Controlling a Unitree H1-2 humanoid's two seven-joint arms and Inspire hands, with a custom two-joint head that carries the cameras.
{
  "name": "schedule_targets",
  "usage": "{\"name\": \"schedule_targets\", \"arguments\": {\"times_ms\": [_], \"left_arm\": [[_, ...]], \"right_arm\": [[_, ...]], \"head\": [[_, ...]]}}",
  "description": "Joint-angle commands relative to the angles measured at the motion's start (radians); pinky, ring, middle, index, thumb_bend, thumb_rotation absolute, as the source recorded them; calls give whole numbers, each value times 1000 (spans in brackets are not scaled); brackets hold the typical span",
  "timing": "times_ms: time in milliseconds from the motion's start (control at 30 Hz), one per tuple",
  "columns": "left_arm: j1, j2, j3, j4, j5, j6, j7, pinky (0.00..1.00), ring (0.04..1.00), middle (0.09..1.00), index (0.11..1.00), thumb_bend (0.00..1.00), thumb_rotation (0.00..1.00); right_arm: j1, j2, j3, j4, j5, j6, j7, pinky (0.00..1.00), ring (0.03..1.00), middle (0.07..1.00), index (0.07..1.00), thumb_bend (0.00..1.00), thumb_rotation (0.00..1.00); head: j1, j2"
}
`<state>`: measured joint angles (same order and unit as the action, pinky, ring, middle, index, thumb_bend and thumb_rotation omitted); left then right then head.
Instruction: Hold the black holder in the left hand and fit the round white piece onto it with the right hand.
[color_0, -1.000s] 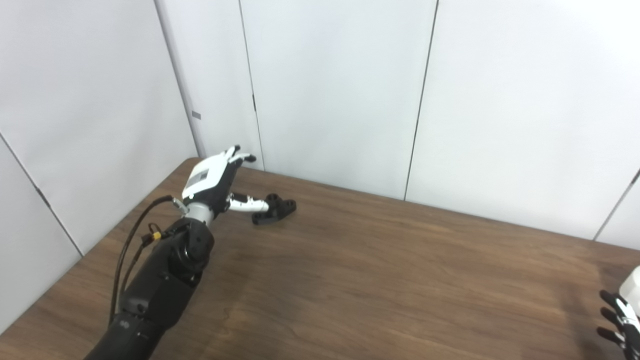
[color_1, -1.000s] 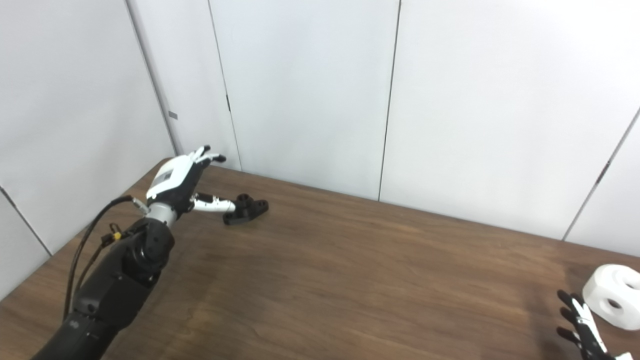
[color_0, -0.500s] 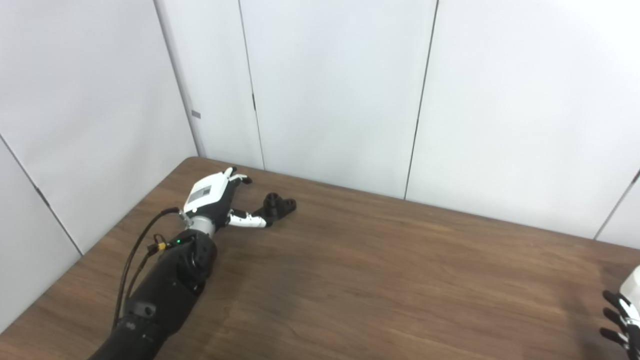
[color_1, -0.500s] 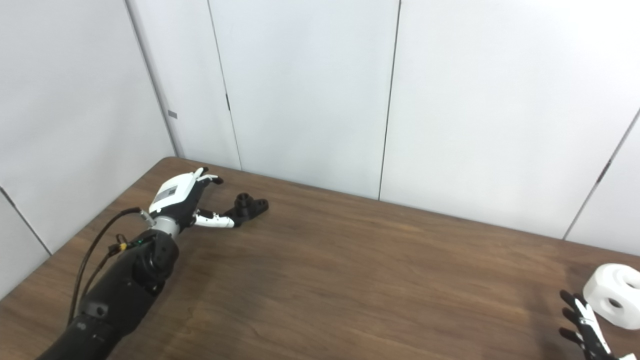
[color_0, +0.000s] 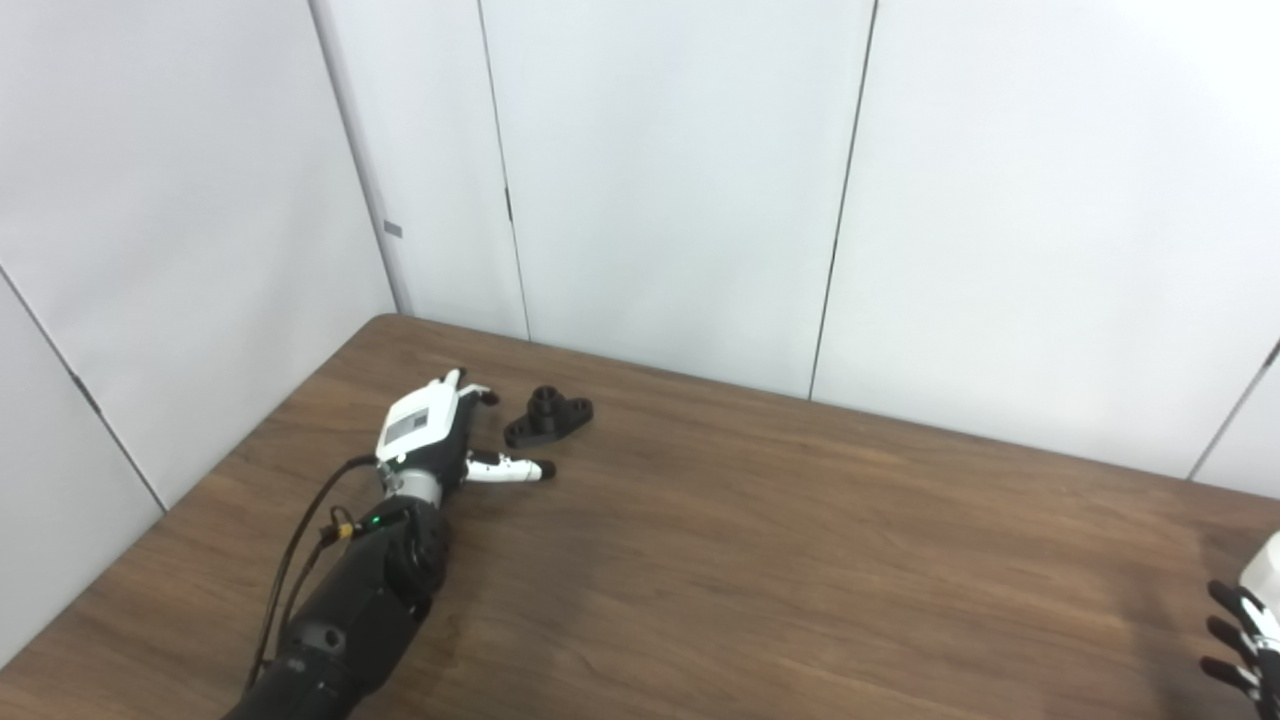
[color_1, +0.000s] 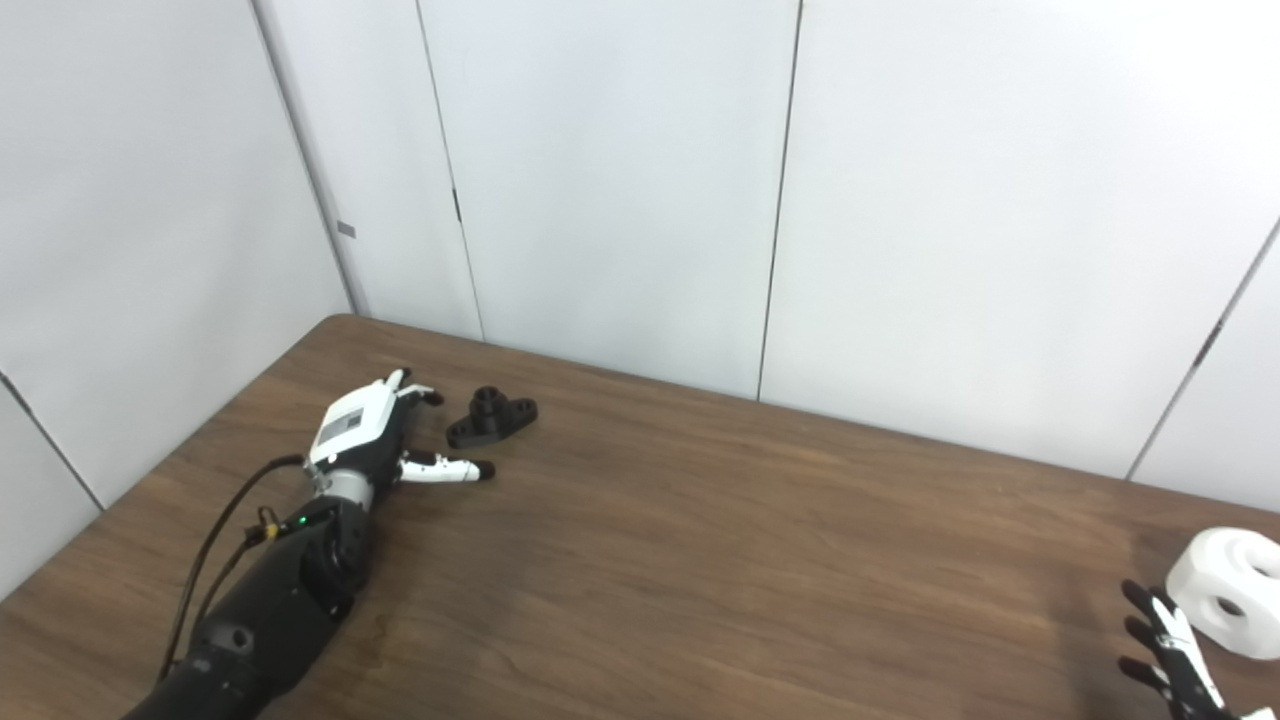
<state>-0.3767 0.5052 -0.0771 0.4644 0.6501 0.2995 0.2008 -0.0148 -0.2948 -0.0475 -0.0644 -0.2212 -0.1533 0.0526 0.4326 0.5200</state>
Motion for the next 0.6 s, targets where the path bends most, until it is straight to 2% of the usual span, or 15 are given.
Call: {"name": "schedule_targets", "arguments": {"times_ms": [0, 133, 333, 433, 567], "left_arm": [[-39, 5, -8, 24, 17, -11, 43, 1000, 1000, 1000, 788, 1000, 349], [-45, -2, -13, 64, -1, -39, 76, 1000, 1000, 1000, 768, 989, 307], [-62, -7, -30, 95, -7, -45, 93, 1000, 1000, 1000, 761, 977, 313], [-67, -18, -12, 99, -49, -53, 84, 1000, 1000, 1000, 759, 972, 298], [-72, -33, 15, 92, -128, -64, 32, 1000, 1000, 1000, 759, 952, 298]], "right_arm": [[-16, -16, -13, -34, 14, -7, -1, 840, 933, 999, 936, 765, 252], [-14, -15, -13, -35, 14, -12, -1, 840, 925, 997, 934, 758, 247], [-11, -12, -14, -40, 23, -8, 4, 842, 925, 997, 934, 756, 265], [-8, -10, -14, -47, 24, -2, 4, 837, 923, 996, 932, 754, 271], [-1, -9, -14, -60, 21, 5, 4, 829, 920, 994, 930, 753, 275]], "head": [[-3, 2], [-5, 4], [-11, 8], [-16, 11], [-21, 16]]}}
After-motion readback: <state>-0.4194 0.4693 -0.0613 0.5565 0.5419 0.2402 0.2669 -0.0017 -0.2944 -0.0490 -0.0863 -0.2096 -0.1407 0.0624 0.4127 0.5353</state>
